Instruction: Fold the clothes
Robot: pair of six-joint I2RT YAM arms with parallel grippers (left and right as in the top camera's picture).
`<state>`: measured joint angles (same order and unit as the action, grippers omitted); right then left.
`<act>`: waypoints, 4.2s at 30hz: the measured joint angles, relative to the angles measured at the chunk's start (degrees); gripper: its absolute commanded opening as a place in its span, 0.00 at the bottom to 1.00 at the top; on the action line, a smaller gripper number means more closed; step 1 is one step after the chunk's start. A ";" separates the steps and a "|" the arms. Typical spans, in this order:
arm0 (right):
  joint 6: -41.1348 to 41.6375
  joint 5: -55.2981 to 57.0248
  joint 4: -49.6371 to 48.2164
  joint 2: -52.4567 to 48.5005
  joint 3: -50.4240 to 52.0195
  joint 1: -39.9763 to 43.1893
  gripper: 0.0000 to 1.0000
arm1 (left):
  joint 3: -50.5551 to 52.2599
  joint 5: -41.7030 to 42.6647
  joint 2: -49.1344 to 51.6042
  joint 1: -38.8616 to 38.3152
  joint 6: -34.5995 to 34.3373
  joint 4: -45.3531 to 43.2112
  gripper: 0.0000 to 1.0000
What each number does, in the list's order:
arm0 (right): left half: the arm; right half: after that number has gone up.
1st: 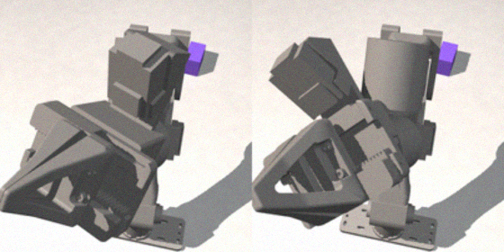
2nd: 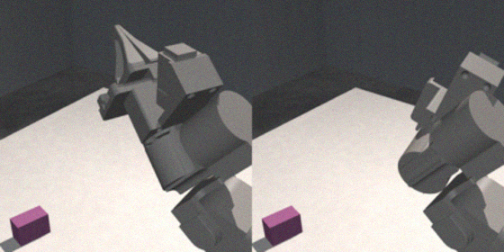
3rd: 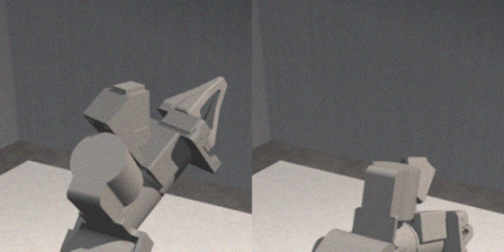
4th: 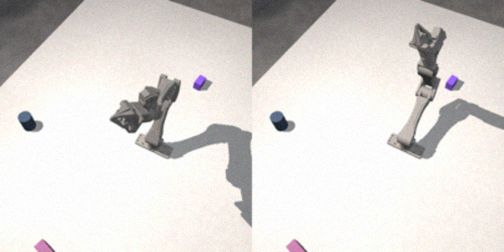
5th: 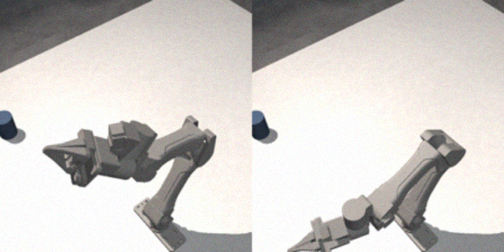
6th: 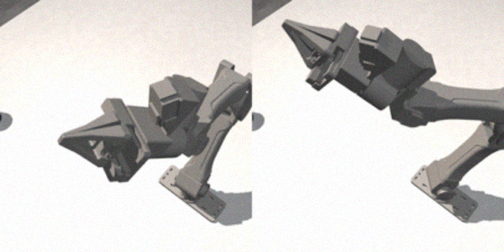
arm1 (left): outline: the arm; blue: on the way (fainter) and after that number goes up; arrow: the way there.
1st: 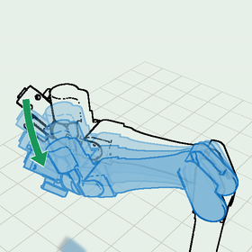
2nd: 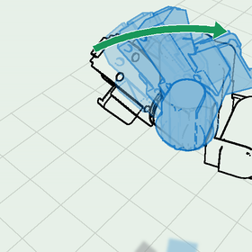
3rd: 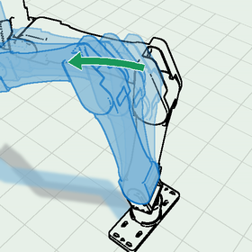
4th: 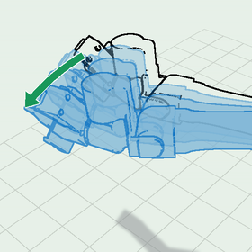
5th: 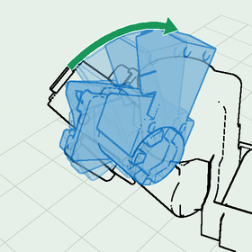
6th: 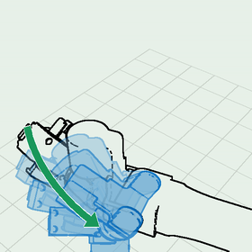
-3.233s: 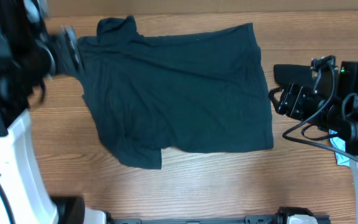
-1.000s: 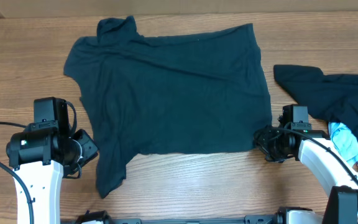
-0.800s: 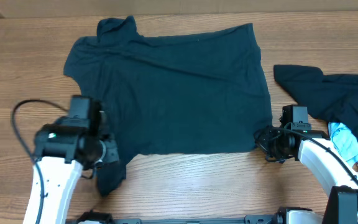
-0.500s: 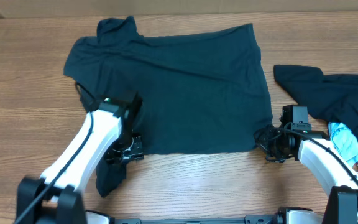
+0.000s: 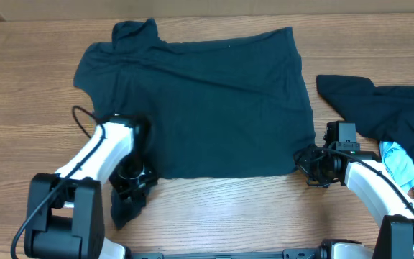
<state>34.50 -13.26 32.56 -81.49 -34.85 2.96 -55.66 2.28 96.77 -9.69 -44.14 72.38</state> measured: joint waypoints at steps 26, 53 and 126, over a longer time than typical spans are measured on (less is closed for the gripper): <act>-15.98 -12.72 2.95 10.32 -2.73 0.00 0.04 | -17.25 -2.82 -5.05 3.06 11.76 13.18 0.04; 4.35 -11.54 -43.36 -4.61 -4.07 0.00 0.04 | -17.68 6.27 2.01 17.94 25.33 -30.62 0.04; -7.02 -15.50 -10.93 -16.09 -10.62 2.54 0.10 | 1.60 4.81 0.09 42.36 9.86 -24.79 0.04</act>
<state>27.49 -28.75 21.63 -97.58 -45.47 5.50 -54.06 7.09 96.86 32.67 -34.28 47.59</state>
